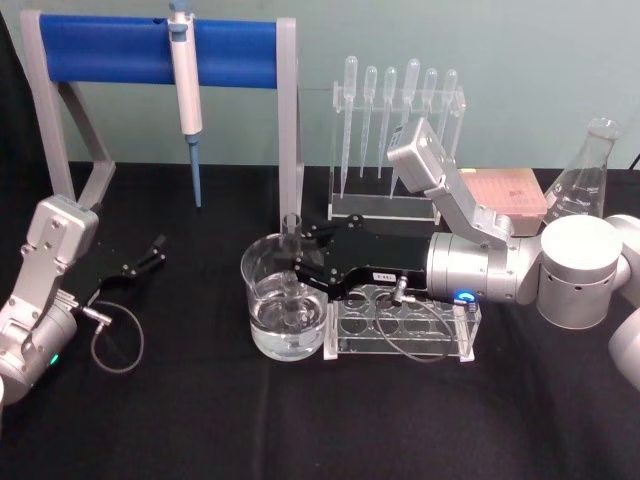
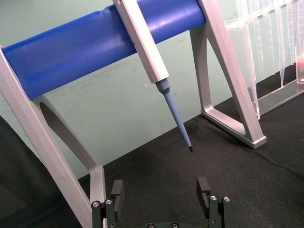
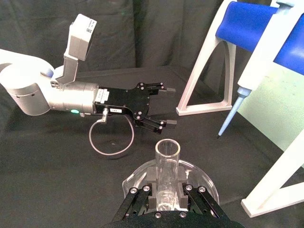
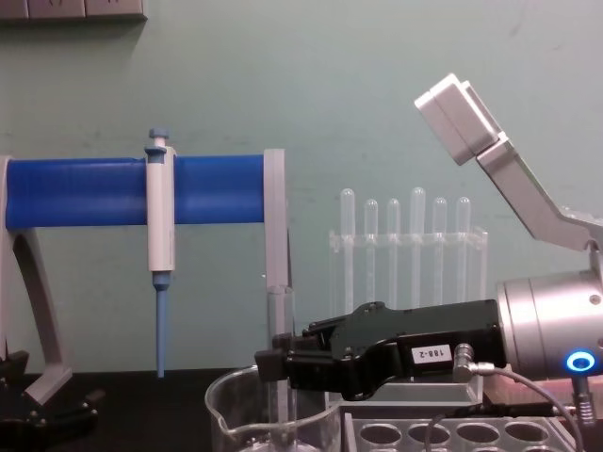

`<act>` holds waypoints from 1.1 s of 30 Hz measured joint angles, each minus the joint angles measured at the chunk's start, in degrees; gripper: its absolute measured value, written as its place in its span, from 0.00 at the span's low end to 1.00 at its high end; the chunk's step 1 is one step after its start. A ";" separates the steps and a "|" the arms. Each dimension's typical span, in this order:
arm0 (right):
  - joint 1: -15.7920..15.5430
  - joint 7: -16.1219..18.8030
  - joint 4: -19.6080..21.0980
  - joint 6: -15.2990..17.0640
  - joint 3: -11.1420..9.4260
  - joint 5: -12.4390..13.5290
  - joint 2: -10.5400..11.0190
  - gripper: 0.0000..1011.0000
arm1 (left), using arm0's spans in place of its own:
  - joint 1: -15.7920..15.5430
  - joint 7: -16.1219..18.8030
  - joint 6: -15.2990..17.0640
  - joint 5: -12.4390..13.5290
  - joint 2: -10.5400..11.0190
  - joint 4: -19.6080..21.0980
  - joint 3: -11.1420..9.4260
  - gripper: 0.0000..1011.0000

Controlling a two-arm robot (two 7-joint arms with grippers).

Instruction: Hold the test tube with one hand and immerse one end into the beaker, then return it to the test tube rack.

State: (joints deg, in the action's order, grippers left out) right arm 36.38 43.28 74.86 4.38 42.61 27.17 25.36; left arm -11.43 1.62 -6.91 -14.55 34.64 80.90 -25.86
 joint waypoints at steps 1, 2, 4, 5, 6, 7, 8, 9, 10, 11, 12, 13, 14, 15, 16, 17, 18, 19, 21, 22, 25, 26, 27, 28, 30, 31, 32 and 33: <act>0.00 0.02 -0.01 0.01 0.00 0.00 -0.01 0.24 | 0.00 0.00 0.00 0.00 0.00 0.00 0.00 0.99; 0.00 0.01 -0.01 0.01 -0.01 0.00 -0.01 0.24 | 0.00 0.00 0.00 0.00 0.00 0.00 0.00 0.99; 0.00 0.03 0.00 0.01 0.00 0.00 0.01 0.24 | 0.00 0.00 0.00 0.00 0.00 0.00 0.00 0.99; 0.02 0.03 0.02 0.01 0.01 0.00 0.04 0.24 | 0.00 0.00 0.00 0.00 0.00 0.00 0.00 0.99; 0.03 0.04 0.02 0.01 0.01 0.00 0.05 0.24 | 0.00 0.00 0.00 0.00 0.00 0.00 0.00 0.99; 0.03 0.04 0.04 0.01 0.02 0.00 0.06 0.24 | 0.00 0.00 0.00 0.00 0.00 0.00 0.00 0.99; 0.03 0.04 0.05 0.01 0.03 0.00 0.07 0.24 | 0.00 0.00 0.00 0.00 0.00 0.00 0.00 0.99; 0.04 0.04 0.08 0.01 0.04 0.00 0.09 0.24 | 0.00 0.00 0.00 0.00 0.00 0.00 0.00 0.99; 0.04 0.04 0.09 0.01 0.04 0.00 0.09 0.24 | 0.00 0.00 0.00 0.00 0.00 0.00 0.00 0.99; 0.05 0.04 0.10 0.01 0.05 0.00 0.10 0.24 | 0.00 0.00 0.00 0.00 0.00 0.00 0.00 0.99; 0.05 0.04 0.12 0.01 0.05 0.00 0.11 0.24 | 0.00 0.00 0.00 0.00 0.00 0.00 0.00 0.99; 0.06 0.05 0.13 0.02 0.06 0.00 0.12 0.24 | 0.00 0.00 0.00 0.00 0.00 0.00 0.00 0.99; 0.06 0.05 0.14 0.01 0.07 0.00 0.12 0.24 | 0.00 0.00 0.00 0.00 0.00 0.00 0.00 0.99; 0.06 0.04 0.15 0.01 0.07 0.00 0.12 0.24 | 0.00 0.00 0.00 0.00 0.00 0.00 0.00 0.99; 0.07 0.04 0.16 0.01 0.08 0.00 0.13 0.24 | 0.00 0.00 0.00 0.00 0.00 0.00 0.00 0.99; 0.07 0.04 0.17 0.01 0.08 0.00 0.14 0.24 | 0.00 0.00 0.00 0.00 0.00 0.00 0.00 0.99; 0.08 0.04 0.17 0.01 0.09 0.00 0.14 0.24 | 0.00 0.00 0.00 0.00 0.00 0.00 0.00 0.99; 0.08 0.05 0.18 0.01 0.09 0.00 0.14 0.24 | 0.00 0.00 0.00 0.00 0.00 0.00 0.00 0.99; 0.09 0.04 0.19 0.01 0.11 0.01 0.15 0.24 | 0.00 0.00 0.00 0.00 0.00 0.00 0.00 0.99; 0.10 0.04 0.19 0.01 0.12 0.01 0.16 0.24 | 0.00 0.00 0.00 0.00 0.00 0.00 0.00 0.99; 0.11 0.04 0.21 -0.01 0.13 0.02 0.17 0.24 | 0.00 0.00 0.00 0.00 0.00 0.00 0.00 0.99; 0.11 0.04 0.22 -0.01 0.13 0.02 0.18 0.24 | 0.00 0.00 0.00 0.00 0.00 0.00 0.00 0.99; 0.11 0.04 0.22 -0.01 0.14 0.02 0.18 0.24 | 0.00 0.00 0.00 0.00 0.00 0.00 0.00 0.99; 0.12 0.04 0.23 -0.01 0.13 0.03 0.19 0.24 | 0.00 0.00 0.00 0.00 0.00 0.00 0.00 0.99; 0.12 0.04 0.25 -0.01 0.13 0.03 0.20 0.24 | 0.00 0.00 0.00 0.00 0.00 0.00 0.00 0.99; 0.12 0.04 0.26 -0.02 0.13 0.04 0.21 0.24 | 0.00 0.00 0.00 0.00 0.00 0.00 0.00 0.99; 0.12 0.04 0.26 -0.01 0.13 0.04 0.21 0.24 | 0.00 0.00 0.00 0.00 0.00 0.00 0.00 0.99; 0.12 0.04 0.26 -0.01 0.13 0.04 0.21 0.24 | 0.00 0.00 0.00 0.00 0.00 0.00 0.00 0.99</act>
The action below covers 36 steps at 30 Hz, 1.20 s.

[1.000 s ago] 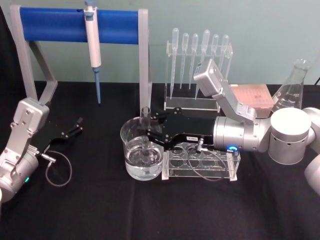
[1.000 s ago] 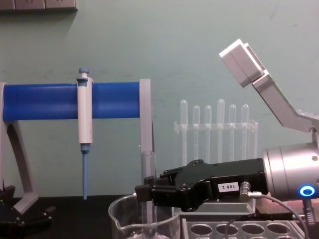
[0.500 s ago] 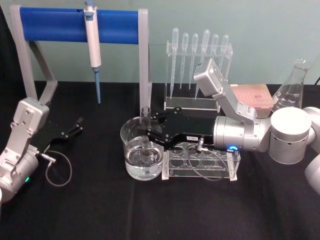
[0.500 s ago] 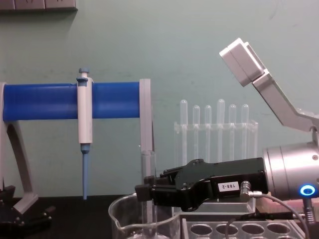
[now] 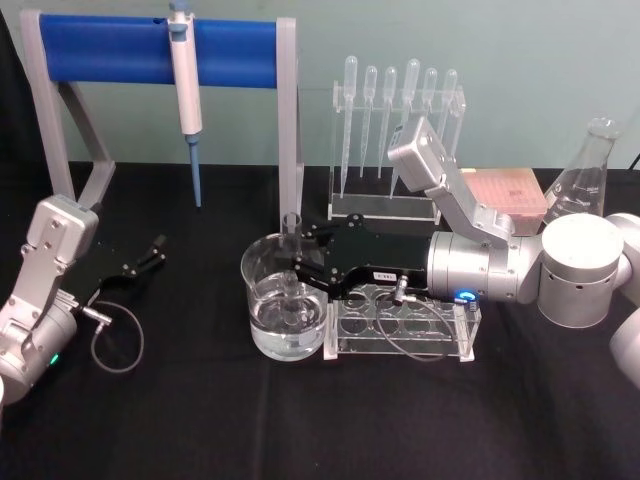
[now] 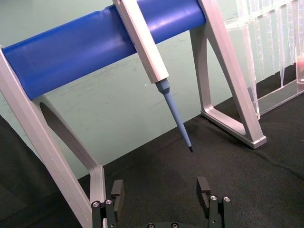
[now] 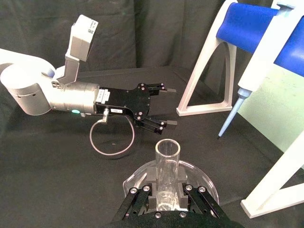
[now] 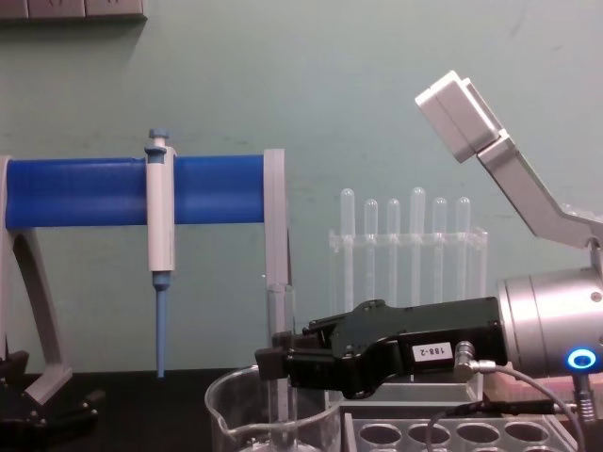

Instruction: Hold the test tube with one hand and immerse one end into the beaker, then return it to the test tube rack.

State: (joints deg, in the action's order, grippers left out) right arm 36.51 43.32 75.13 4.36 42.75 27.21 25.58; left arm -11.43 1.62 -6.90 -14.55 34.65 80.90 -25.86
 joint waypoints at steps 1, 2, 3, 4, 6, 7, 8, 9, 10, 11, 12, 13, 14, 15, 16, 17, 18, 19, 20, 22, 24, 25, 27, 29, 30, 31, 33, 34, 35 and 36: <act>0.00 0.00 0.00 0.00 0.00 0.00 0.00 0.24 | 0.00 0.00 0.00 0.00 0.00 0.00 0.00 0.99; 0.00 0.00 0.00 0.00 0.00 0.01 0.01 0.24 | 0.00 0.00 0.00 0.00 0.00 0.00 0.00 0.99; 0.00 0.00 0.00 0.00 0.00 0.01 0.01 0.24 | 0.00 0.00 0.00 0.00 0.00 0.00 0.00 0.99; 0.00 0.00 0.00 0.00 0.00 0.02 0.01 0.24 | 0.00 0.00 0.00 0.00 0.00 0.00 0.00 0.99; 0.00 0.00 0.00 0.00 0.00 0.04 0.01 0.24 | 0.00 0.00 0.00 0.00 0.00 0.00 0.00 0.99; 0.00 0.00 0.00 0.00 0.00 0.04 0.01 0.24 | 0.00 0.00 0.00 0.00 0.00 0.00 0.00 0.99; 0.00 0.00 0.00 0.00 0.00 0.04 0.01 0.24 | 0.00 0.00 0.00 0.00 0.00 0.00 0.00 0.99; 0.00 0.00 0.00 0.00 0.00 0.05 0.01 0.24 | 0.00 0.00 0.00 0.00 0.00 0.00 0.00 0.99; 0.00 0.00 0.00 0.00 0.00 0.05 0.01 0.24 | 0.00 0.00 0.00 0.00 0.00 0.00 0.00 0.99; 0.00 0.00 0.00 0.00 0.00 0.05 0.01 0.24 | 0.00 0.00 0.00 0.00 0.00 0.00 0.00 0.99; 0.00 0.00 0.00 0.00 0.00 0.05 0.00 0.24 | 0.00 0.00 0.00 0.00 0.00 0.00 0.00 0.99; 0.00 0.00 0.00 0.00 0.00 0.05 0.01 0.24 | 0.00 0.00 0.00 0.00 0.00 0.00 0.00 0.99; 0.00 0.00 0.00 0.00 0.00 0.05 0.01 0.24 | 0.00 0.00 0.00 0.00 0.00 0.00 0.00 0.99; 0.00 0.00 0.00 0.00 0.00 0.05 0.01 0.24 | 0.00 0.00 0.00 0.00 0.00 0.00 0.00 0.99; 0.00 0.00 0.00 0.00 0.00 0.05 0.00 0.24 | 0.00 0.00 0.00 0.00 0.00 0.00 0.00 0.99; 0.00 0.00 0.00 0.00 0.00 0.05 0.01 0.24 | 0.00 0.00 0.00 0.00 0.00 0.00 0.00 0.99; 0.00 0.00 0.00 0.00 0.00 0.05 0.01 0.24 | 0.00 0.00 0.00 0.00 0.00 0.00 0.00 0.99; 0.00 0.00 0.00 0.00 0.00 0.05 0.01 0.24 | 0.00 0.00 0.00 0.00 0.00 0.00 0.00 0.99; 0.00 0.00 0.00 0.00 0.00 0.05 0.01 0.24 | 0.00 0.00 0.00 0.00 0.00 0.00 0.00 0.99; 0.00 0.00 0.00 0.00 0.00 0.05 0.00 0.24 | 0.00 0.00 0.00 0.00 0.00 0.00 0.00 0.99; 0.00 0.00 0.00 0.00 0.00 0.05 0.00 0.24 | 0.00 0.00 0.00 0.00 0.00 0.00 0.00 0.99; 0.00 0.00 0.00 0.00 0.00 0.05 0.01 0.24 | 0.00 0.00 0.00 0.00 0.00 0.00 0.00 0.99; 0.00 0.00 0.00 0.00 0.00 0.05 0.01 0.24 | 0.00 0.00 0.00 0.00 0.00 0.00 0.00 0.99; 0.00 0.00 0.00 0.00 0.00 0.05 0.01 0.24 | 0.00 0.00 0.00 0.00 0.00 0.00 0.00 0.99; 0.00 0.00 0.00 0.00 0.00 0.05 0.01 0.24 | 0.00 0.00 0.00 0.00 0.00 0.00 0.00 0.99; 0.00 0.00 0.00 0.00 0.00 0.05 0.01 0.24 | 0.00 0.00 0.00 0.00 0.00 0.00 0.00 0.99; 0.00 0.00 0.00 0.00 0.00 0.05 0.01 0.24 | 0.00 0.00 0.00 0.00 0.00 0.00 0.00 0.99; 0.00 0.00 0.00 0.00 0.00 0.04 0.00 0.24 | 0.00 0.00 0.00 0.00 0.00 0.00 0.00 0.99; 0.00 0.00 0.00 0.00 0.00 0.04 0.01 0.24 | 0.00 0.00 0.00 0.00 0.00 0.00 0.00 0.99; 0.00 0.00 0.00 0.00 0.00 0.05 0.01 0.24 | 0.00 0.00 0.00 0.00 0.00 0.00 0.00 0.99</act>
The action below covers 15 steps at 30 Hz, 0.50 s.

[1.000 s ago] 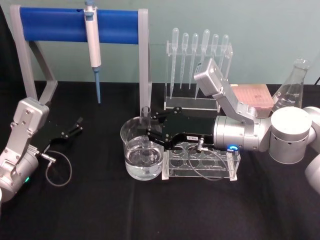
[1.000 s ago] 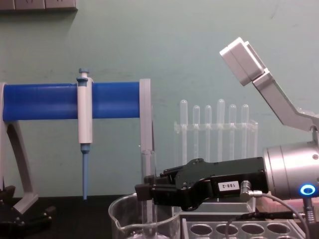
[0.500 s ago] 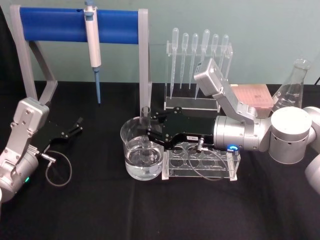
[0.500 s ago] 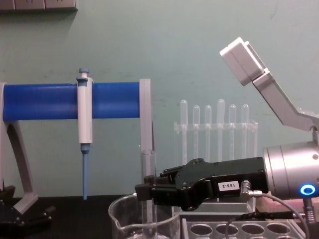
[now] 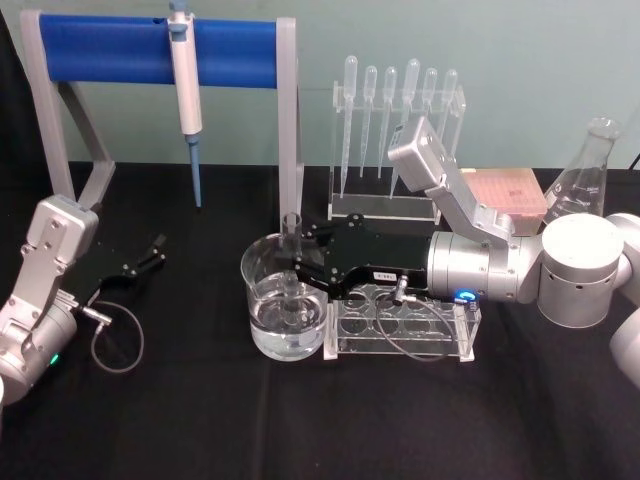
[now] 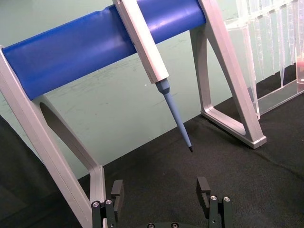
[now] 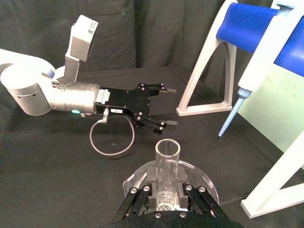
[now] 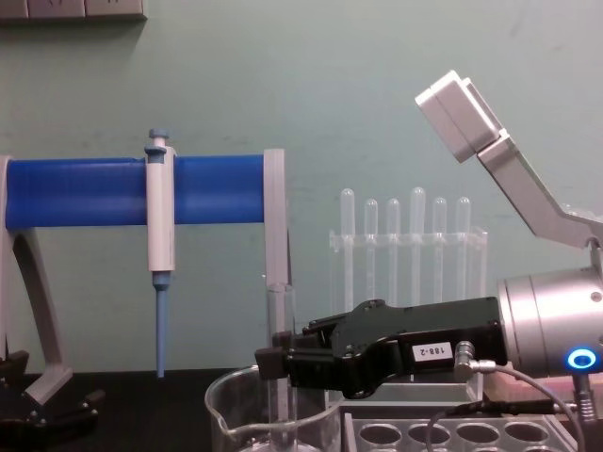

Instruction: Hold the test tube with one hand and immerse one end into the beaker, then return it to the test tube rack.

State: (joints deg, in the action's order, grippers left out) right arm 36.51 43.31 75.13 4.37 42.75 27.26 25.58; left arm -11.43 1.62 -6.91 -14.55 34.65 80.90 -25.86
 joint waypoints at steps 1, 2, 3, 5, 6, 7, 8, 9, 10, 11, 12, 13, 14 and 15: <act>0.00 0.00 0.00 0.00 0.00 0.00 0.00 0.24 | 0.00 0.00 0.00 0.00 0.00 0.00 0.00 0.99; 0.00 0.00 0.00 0.00 0.00 0.00 0.00 0.24 | 0.00 0.00 0.00 0.00 0.00 0.00 0.00 0.99; 0.00 0.00 0.00 0.00 0.00 0.00 0.00 0.24 | 0.00 0.00 0.00 0.00 0.00 0.00 0.00 0.99; 0.00 0.00 0.00 0.00 0.00 0.00 0.00 0.24 | 0.00 0.00 0.00 0.00 0.00 0.00 0.00 0.99; 0.00 0.01 0.00 0.00 0.00 0.00 0.00 0.24 | 0.00 0.00 0.00 0.00 0.00 0.00 0.00 0.99; 0.00 0.00 0.00 0.00 0.00 0.00 0.00 0.24 | 0.00 0.00 0.00 0.00 0.00 0.00 0.00 0.99; 0.00 0.00 0.00 0.00 0.00 0.00 0.00 0.24 | 0.00 0.00 0.00 0.00 0.00 0.00 0.00 0.99; 0.00 0.00 0.00 0.00 0.00 0.00 0.00 0.24 | 0.00 0.00 0.00 0.00 0.00 0.00 0.00 0.99; 0.00 0.00 0.00 0.00 0.00 0.00 0.00 0.24 | 0.00 0.00 0.00 0.00 0.00 0.00 0.00 0.99; 0.00 0.00 0.00 0.00 0.00 0.00 0.00 0.24 | 0.00 0.00 0.00 0.00 0.00 0.00 0.00 0.99; 0.00 0.00 0.00 0.00 0.00 0.00 0.00 0.24 | 0.00 0.00 0.00 0.00 0.00 0.00 0.00 0.99; 0.00 0.00 0.00 0.00 0.00 0.00 0.00 0.24 | 0.00 0.00 0.00 0.00 0.00 0.00 0.00 0.99; 0.00 0.00 0.00 0.00 0.00 0.00 0.00 0.24 | 0.00 0.00 0.00 0.00 0.00 0.00 0.00 0.99; 0.00 0.00 0.00 0.00 0.00 0.00 0.00 0.24 | 0.00 0.00 0.00 0.00 0.00 0.00 0.00 0.99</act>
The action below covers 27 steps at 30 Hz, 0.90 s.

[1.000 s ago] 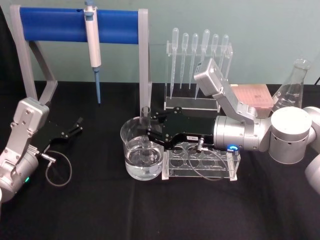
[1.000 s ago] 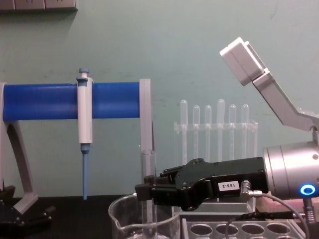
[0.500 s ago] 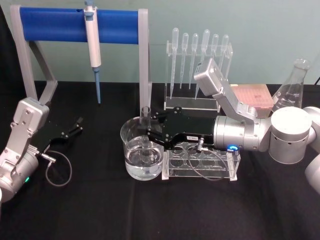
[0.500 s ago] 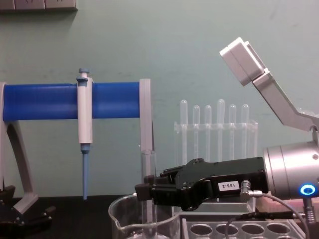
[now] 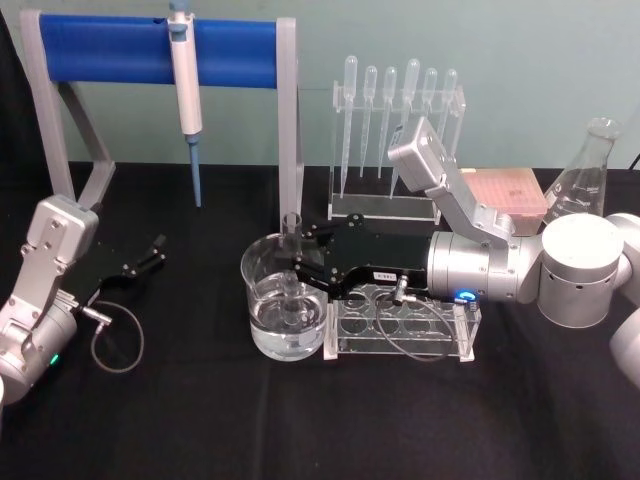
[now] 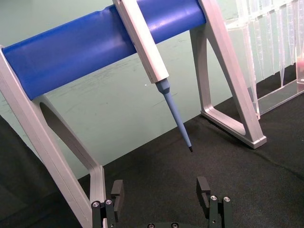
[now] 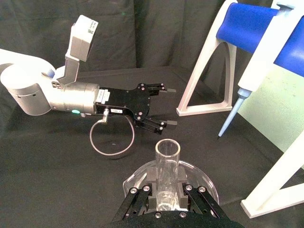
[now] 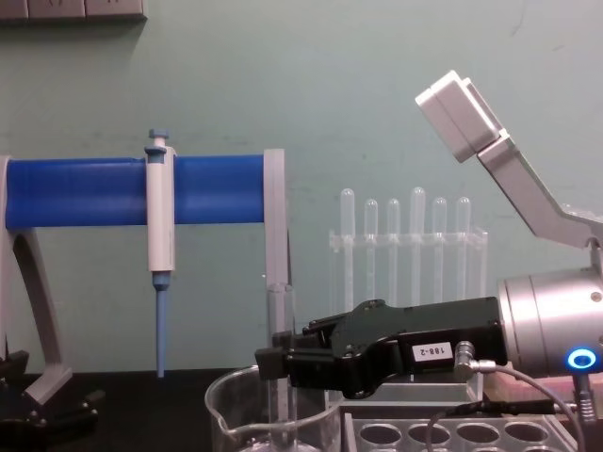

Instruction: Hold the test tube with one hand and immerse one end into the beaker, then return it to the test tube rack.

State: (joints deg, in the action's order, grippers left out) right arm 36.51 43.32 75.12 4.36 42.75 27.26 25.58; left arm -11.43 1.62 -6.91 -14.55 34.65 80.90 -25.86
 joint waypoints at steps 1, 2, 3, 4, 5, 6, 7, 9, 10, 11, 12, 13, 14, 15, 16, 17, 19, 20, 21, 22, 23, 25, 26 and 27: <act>0.00 0.00 0.00 0.00 0.00 0.00 0.00 0.24 | 0.00 0.00 0.00 0.00 0.00 0.00 0.00 0.99; 0.00 0.00 0.00 0.00 0.00 0.00 0.00 0.24 | 0.00 0.00 0.00 0.00 0.00 0.00 0.00 0.99; 0.00 0.00 0.00 0.00 0.00 0.00 0.00 0.24 | 0.00 0.00 0.00 0.00 0.00 0.00 0.00 0.99; 0.00 0.00 0.00 0.00 0.00 0.00 0.00 0.24 | 0.00 0.00 0.00 0.00 0.00 0.00 0.00 0.99; 0.00 0.00 0.00 0.00 0.00 0.00 0.00 0.24 | 0.00 0.00 0.00 0.00 0.00 0.00 0.00 0.99; 0.00 0.00 0.00 0.00 0.00 0.00 0.00 0.24 | 0.00 0.00 0.00 0.00 0.00 0.00 0.00 0.99; 0.00 0.00 0.00 0.00 0.00 0.00 0.00 0.24 | 0.00 0.00 0.00 0.00 0.00 0.00 0.00 0.99; 0.00 0.00 0.00 0.00 0.00 0.00 0.00 0.24 | 0.00 0.00 0.00 0.00 0.00 0.00 0.00 0.99; 0.00 0.00 0.00 0.00 0.00 0.00 0.00 0.24 | 0.00 0.00 0.00 0.00 0.00 0.00 0.00 0.99; 0.00 0.00 0.00 0.00 0.00 0.00 0.00 0.24 | 0.00 0.00 0.00 0.00 0.00 0.00 0.00 0.99; 0.00 0.00 0.00 0.00 0.00 0.00 0.00 0.24 | 0.00 0.00 0.00 0.00 0.00 0.00 0.00 0.99; 0.00 0.00 0.00 0.00 0.00 0.00 0.00 0.24 | 0.00 0.00 0.00 0.00 0.00 0.00 0.00 0.99; 0.00 0.00 0.00 0.00 0.00 0.00 0.00 0.24 | 0.00 0.00 0.00 0.00 0.00 0.00 0.00 0.99; 0.00 0.00 0.00 0.00 0.00 0.00 0.00 0.24 | 0.00 0.00 0.00 0.00 0.00 0.00 0.00 0.99; 0.00 0.00 0.00 0.00 0.00 0.00 0.00 0.24 | 0.00 0.00 0.00 0.00 0.00 0.00 0.00 0.99; 0.00 0.00 0.00 0.00 0.00 0.00 0.00 0.24 | 0.00 0.00 0.00 0.00 0.00 0.00 0.00 0.99; 0.00 0.00 0.00 0.00 0.00 0.00 0.00 0.24 | 0.00 0.00 0.00 0.00 0.00 0.00 0.00 0.99; 0.00 0.00 0.00 0.00 0.00 0.00 0.00 0.24 | 0.00 0.00 0.00 0.00 0.00 0.00 0.00 0.99; 0.00 0.00 0.00 0.00 0.00 0.00 0.00 0.24 | 0.00 0.00 0.00 0.00 0.00 0.00 0.00 0.99; 0.00 0.00 0.00 0.00 0.00 0.00 0.00 0.24 | 0.00 0.00 0.00 0.00 0.00 0.00 0.00 0.99; 0.00 0.00 0.00 0.00 0.00 0.00 0.00 0.24 | 0.00 0.00 0.00 0.00 0.00 0.00 0.00 0.99; 0.00 0.00 0.00 0.00 0.00 0.00 0.00 0.24 | 0.00 0.00 0.00 0.00 0.00 0.00 0.00 0.99; 0.00 0.00 0.00 0.00 0.00 0.00 0.00 0.24 | 0.00 0.00 0.00 0.00 0.00 0.00 0.00 0.99; 0.00 0.00 0.00 0.00 0.00 0.00 0.00 0.24 | 0.00 0.00 0.00 0.00 0.00 0.00 0.00 0.99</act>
State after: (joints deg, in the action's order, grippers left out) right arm 36.51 43.32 75.13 4.37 42.75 27.26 25.58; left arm -11.43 1.62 -6.90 -14.55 34.65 80.90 -25.86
